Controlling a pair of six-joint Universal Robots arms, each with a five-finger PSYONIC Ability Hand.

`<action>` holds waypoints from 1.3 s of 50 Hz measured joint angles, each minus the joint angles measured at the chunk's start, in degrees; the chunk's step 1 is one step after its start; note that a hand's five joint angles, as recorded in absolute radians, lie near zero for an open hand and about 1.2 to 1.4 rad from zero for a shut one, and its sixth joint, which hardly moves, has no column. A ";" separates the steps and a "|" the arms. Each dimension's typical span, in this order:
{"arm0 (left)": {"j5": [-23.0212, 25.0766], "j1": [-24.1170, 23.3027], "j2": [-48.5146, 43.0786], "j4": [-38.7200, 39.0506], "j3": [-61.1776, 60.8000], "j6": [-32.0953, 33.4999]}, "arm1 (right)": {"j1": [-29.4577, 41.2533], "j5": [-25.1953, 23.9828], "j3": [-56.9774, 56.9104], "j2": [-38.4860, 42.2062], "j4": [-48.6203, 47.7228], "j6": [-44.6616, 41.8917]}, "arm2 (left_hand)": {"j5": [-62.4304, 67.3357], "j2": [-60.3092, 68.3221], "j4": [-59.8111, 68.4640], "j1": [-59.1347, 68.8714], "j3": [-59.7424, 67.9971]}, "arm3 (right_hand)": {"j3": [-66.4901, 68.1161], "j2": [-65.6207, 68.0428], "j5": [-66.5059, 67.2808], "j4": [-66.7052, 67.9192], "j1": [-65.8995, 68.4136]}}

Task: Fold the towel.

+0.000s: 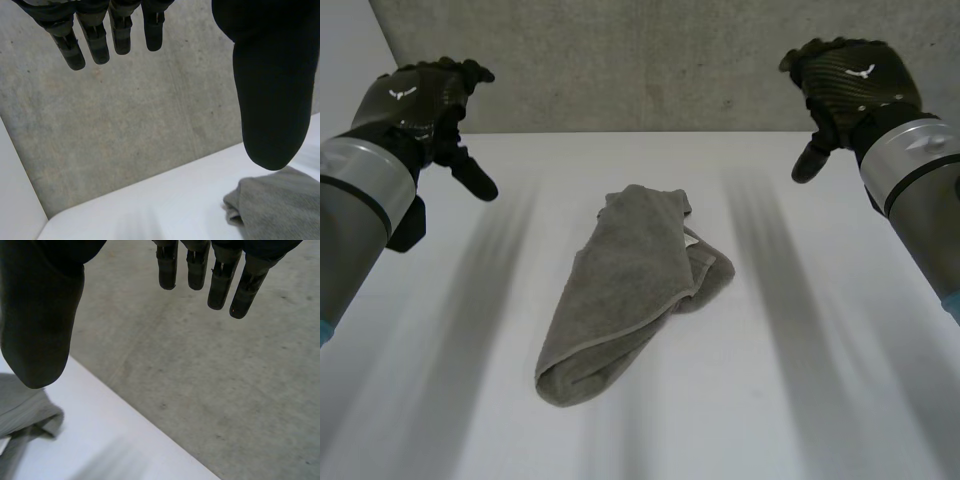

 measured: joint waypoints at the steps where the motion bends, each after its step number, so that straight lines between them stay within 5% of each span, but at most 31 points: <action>1: 0.03 0.00 0.14 -0.01 -0.36 0.01 | 0.03 -0.45 0.01 0.04 0.22 -0.37 | 0.00 0.12 0.06 0.11 0.08 | 0.00 0.00 0.00 0.00 0.00; 15: 1.44 0.08 2.13 0.69 -18.89 0.00 | 3.43 -12.69 0.49 9.87 5.95 -15.33 | 7.46 8.00 7.97 7.98 7.99 | 0.00 0.00 0.00 0.00 0.05; 24: 1.78 -0.24 -3.35 3.23 -25.38 -0.23 | 8.65 -12.52 0.97 19.81 -0.84 -18.63 | 7.55 8.09 8.02 8.05 8.05 | 14.47 14.22 14.96 13.38 14.72; 38: 1.09 -3.19 -13.11 8.91 -25.56 -0.64 | 11.85 -12.01 0.17 28.44 -8.07 -20.01 | 8.66 9.23 9.17 9.32 9.21 | 17.38 17.16 17.90 16.35 18.33; 48: 0.82 -3.52 -18.93 12.56 -22.87 -0.46 | 11.78 -10.82 -0.51 30.34 -12.81 -23.38 | 21.14 21.88 21.88 21.88 21.81 | 30.98 31.00 30.72 30.03 31.77; 57: 0.47 -3.53 -21.09 14.55 -18.90 -0.18 | 11.49 -10.74 -3.41 31.37 -13.05 -24.21 | 46.76 47.60 47.65 47.34 47.50 | 59.24 58.26 59.77 58.15 60.42; 65: -1.02 -3.92 -21.45 17.87 -7.10 0.92 | 10.95 -10.55 -10.25 29.40 -15.99 -24.63 | 55.91 58.11 58.14 55.72 58.01 | 63.06 59.56 62.62 61.73 61.92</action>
